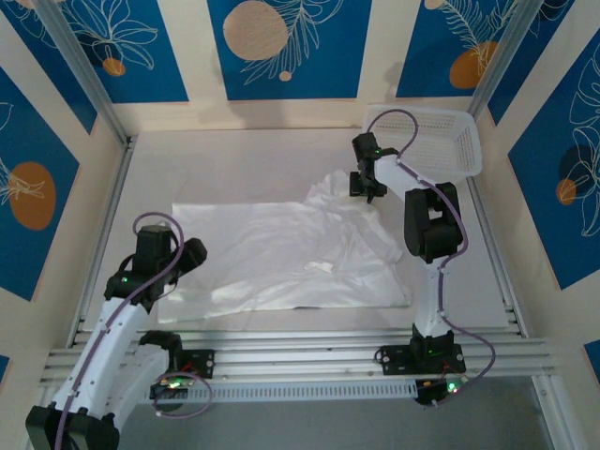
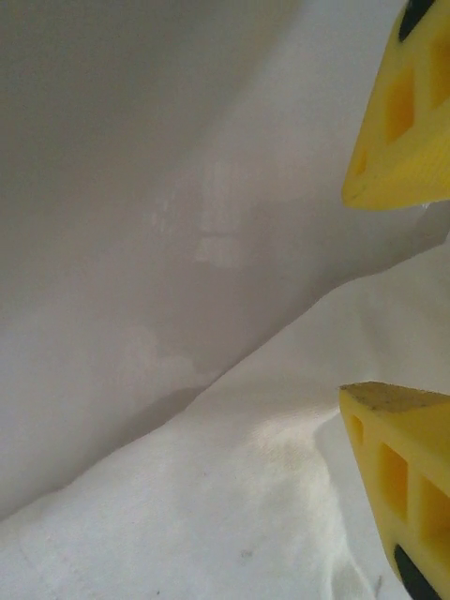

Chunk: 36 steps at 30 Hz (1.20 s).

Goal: Fold the inside-out t-shirt

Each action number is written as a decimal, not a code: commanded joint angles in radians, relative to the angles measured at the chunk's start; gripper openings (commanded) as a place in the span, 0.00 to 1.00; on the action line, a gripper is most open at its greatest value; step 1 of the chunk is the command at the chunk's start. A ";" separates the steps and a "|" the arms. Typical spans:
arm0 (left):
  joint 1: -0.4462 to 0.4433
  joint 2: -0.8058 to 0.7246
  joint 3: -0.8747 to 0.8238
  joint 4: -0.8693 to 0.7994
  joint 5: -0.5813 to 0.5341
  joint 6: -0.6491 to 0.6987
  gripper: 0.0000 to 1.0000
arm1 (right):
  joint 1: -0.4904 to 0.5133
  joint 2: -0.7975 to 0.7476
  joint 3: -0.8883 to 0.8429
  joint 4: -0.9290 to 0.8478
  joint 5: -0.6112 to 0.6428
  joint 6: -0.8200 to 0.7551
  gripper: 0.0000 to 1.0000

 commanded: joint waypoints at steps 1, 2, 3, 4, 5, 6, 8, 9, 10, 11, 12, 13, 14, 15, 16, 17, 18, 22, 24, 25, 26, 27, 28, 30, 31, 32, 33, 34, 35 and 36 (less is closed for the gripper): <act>-0.009 -0.004 0.010 -0.014 0.003 0.015 0.71 | 0.025 -0.018 -0.043 -0.018 0.064 -0.040 0.46; -0.008 -0.006 0.007 -0.012 0.001 0.015 0.71 | 0.038 -0.049 -0.074 0.022 0.090 -0.052 0.45; -0.009 -0.009 0.002 -0.009 0.001 0.017 0.71 | 0.045 -0.077 -0.095 0.048 0.106 -0.056 0.44; -0.008 -0.009 0.001 -0.009 0.000 0.017 0.71 | 0.051 -0.107 -0.113 0.071 0.121 -0.053 0.43; -0.009 -0.010 -0.001 -0.009 0.001 0.019 0.71 | 0.054 -0.136 -0.133 0.093 0.131 -0.043 0.42; -0.009 -0.010 -0.003 -0.010 0.003 0.020 0.71 | 0.056 -0.165 -0.156 0.117 0.144 -0.026 0.42; -0.008 -0.011 -0.006 -0.009 0.006 0.020 0.71 | 0.054 -0.243 -0.239 0.190 0.155 0.050 0.42; -0.009 -0.012 -0.009 -0.007 0.006 0.019 0.71 | 0.049 -0.277 -0.289 0.229 0.151 0.096 0.42; -0.009 -0.015 -0.014 -0.003 0.006 0.017 0.71 | 0.042 -0.315 -0.346 0.274 0.150 0.151 0.42; -0.008 -0.017 -0.017 0.001 0.007 0.015 0.71 | 0.029 -0.345 -0.403 0.315 0.138 0.216 0.44; -0.009 -0.018 -0.020 0.005 0.010 0.014 0.71 | 0.012 -0.365 -0.443 0.341 0.114 0.271 0.44; -0.008 -0.019 -0.021 0.008 0.013 0.014 0.71 | -0.010 -0.378 -0.476 0.369 0.074 0.322 0.45; -0.008 -0.017 -0.020 0.009 0.018 0.015 0.71 | -0.030 -0.379 -0.498 0.394 0.029 0.355 0.45; -0.009 -0.016 -0.019 0.009 0.020 0.018 0.71 | -0.044 -0.369 -0.502 0.401 -0.004 0.369 0.46; -0.008 -0.013 -0.018 0.007 0.023 0.027 0.71 | -0.053 -0.348 -0.488 0.392 -0.032 0.377 0.46; -0.008 -0.011 -0.017 0.006 0.023 0.033 0.71 | -0.055 -0.322 -0.462 0.369 -0.053 0.375 0.47; -0.009 -0.011 -0.017 0.003 0.022 0.037 0.71 | -0.054 -0.299 -0.440 0.351 -0.072 0.368 0.48; -0.009 -0.015 -0.022 0.002 0.023 0.036 0.71 | -0.033 -0.242 -0.415 0.347 -0.104 0.346 0.54; -0.009 -0.020 -0.027 0.003 0.026 0.030 0.71 | -0.023 -0.224 -0.421 0.352 -0.088 0.359 0.54; -0.009 -0.023 -0.031 0.004 0.027 0.027 0.71 | -0.019 -0.217 -0.425 0.352 -0.079 0.369 0.54; -0.009 -0.025 -0.034 0.005 0.027 0.023 0.71 | -0.014 -0.211 -0.430 0.352 -0.071 0.377 0.53; -0.009 -0.029 -0.038 0.005 0.029 0.021 0.71 | -0.009 -0.205 -0.438 0.358 -0.060 0.382 0.53; -0.009 -0.031 -0.040 0.005 0.029 0.020 0.71 | -0.006 -0.201 -0.445 0.369 -0.053 0.382 0.52; -0.009 -0.035 -0.042 0.004 0.030 0.017 0.71 | 0.001 -0.191 -0.451 0.380 -0.049 0.372 0.50; -0.009 -0.037 -0.043 0.003 0.032 0.017 0.71 | 0.003 -0.183 -0.451 0.381 -0.048 0.367 0.49; -0.008 -0.037 -0.041 0.002 0.032 0.020 0.71 | 0.003 -0.177 -0.448 0.378 -0.046 0.363 0.48; -0.009 -0.037 -0.041 0.000 0.032 0.021 0.71 | 0.005 -0.172 -0.443 0.374 -0.046 0.362 0.48; -0.009 -0.037 -0.040 -0.002 0.030 0.023 0.71 | 0.005 -0.170 -0.439 0.374 -0.050 0.359 0.49; -0.009 -0.038 -0.039 -0.002 0.029 0.022 0.71 | 0.007 -0.168 -0.436 0.373 -0.045 0.356 0.51; -0.009 -0.039 -0.040 -0.004 0.029 0.023 0.71 | 0.008 -0.166 -0.430 0.371 -0.042 0.350 0.55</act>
